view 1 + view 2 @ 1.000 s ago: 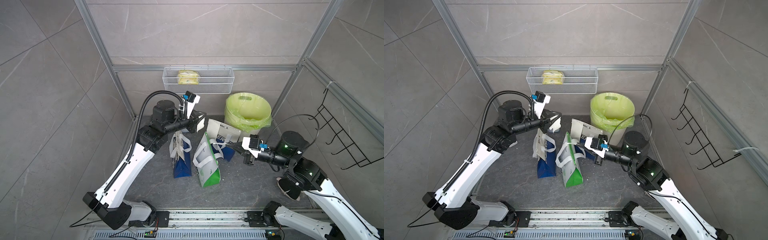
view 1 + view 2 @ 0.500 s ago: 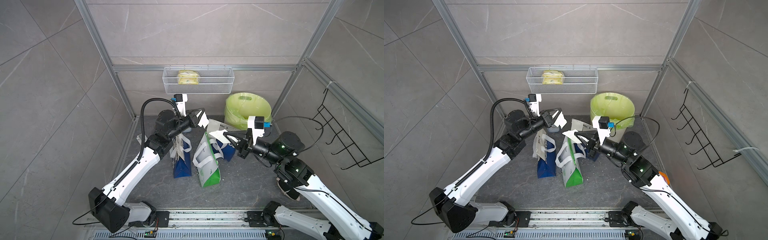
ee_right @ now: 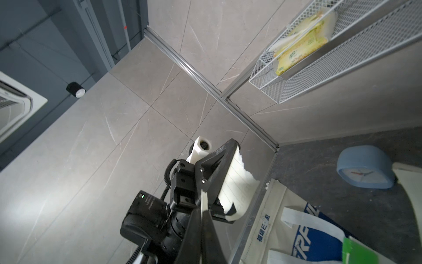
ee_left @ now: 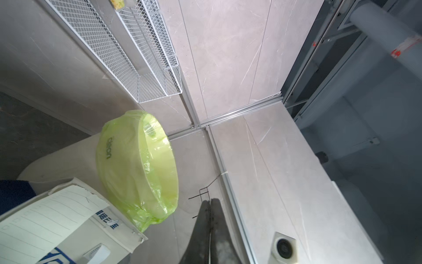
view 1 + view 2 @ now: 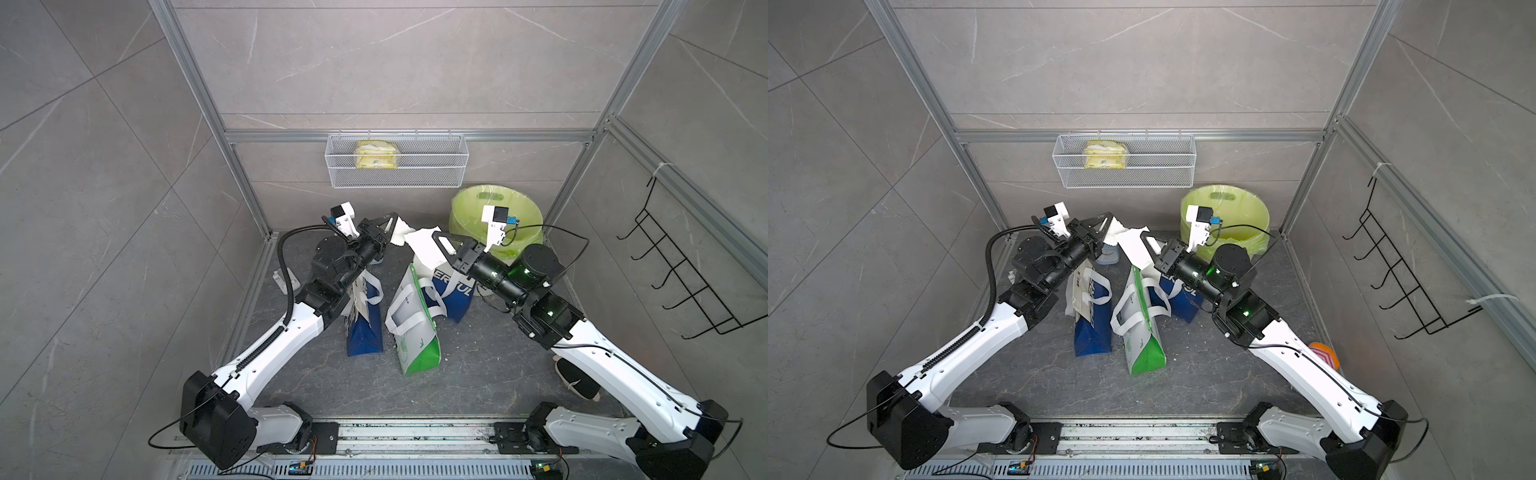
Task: Shred takeout receipts and throw away
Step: Shred the takeout receipt.
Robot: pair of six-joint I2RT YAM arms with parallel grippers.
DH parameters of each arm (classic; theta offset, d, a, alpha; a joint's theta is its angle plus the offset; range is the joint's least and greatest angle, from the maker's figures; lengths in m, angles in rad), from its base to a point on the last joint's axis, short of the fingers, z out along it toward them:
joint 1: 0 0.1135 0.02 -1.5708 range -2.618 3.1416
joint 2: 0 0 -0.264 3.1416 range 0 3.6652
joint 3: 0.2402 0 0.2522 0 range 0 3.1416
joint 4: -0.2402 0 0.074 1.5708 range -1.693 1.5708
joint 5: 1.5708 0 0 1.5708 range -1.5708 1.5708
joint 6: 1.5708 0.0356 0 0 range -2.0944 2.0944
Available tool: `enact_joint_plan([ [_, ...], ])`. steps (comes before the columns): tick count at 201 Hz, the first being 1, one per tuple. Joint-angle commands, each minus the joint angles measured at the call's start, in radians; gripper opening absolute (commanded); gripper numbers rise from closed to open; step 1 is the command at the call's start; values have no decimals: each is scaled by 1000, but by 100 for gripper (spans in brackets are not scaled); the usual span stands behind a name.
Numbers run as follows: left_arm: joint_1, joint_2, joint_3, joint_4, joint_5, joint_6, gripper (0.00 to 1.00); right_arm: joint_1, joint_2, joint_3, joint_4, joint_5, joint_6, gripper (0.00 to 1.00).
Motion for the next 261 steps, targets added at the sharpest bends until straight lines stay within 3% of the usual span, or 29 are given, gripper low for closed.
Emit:
enact_joint_plan([
  [1, -8, -20, -6, 107, -16, -106, 1, 0, 36, 54, 27, 29, 166, 0],
  [46, -10, -16, -21, 132, -20, -130, 4, 0, 74, 148, -184, 65, 227, 0],
  [100, -14, -3, -25, 146, -9, -145, 7, 0, 107, 209, -294, 71, 254, 0],
  [214, -21, 14, -27, 149, 0, -152, 9, 0, 139, 245, -292, 49, 262, 0],
  [261, -21, 18, -28, 155, -4, -154, 9, 0, 128, 283, -404, 80, 220, 0],
])
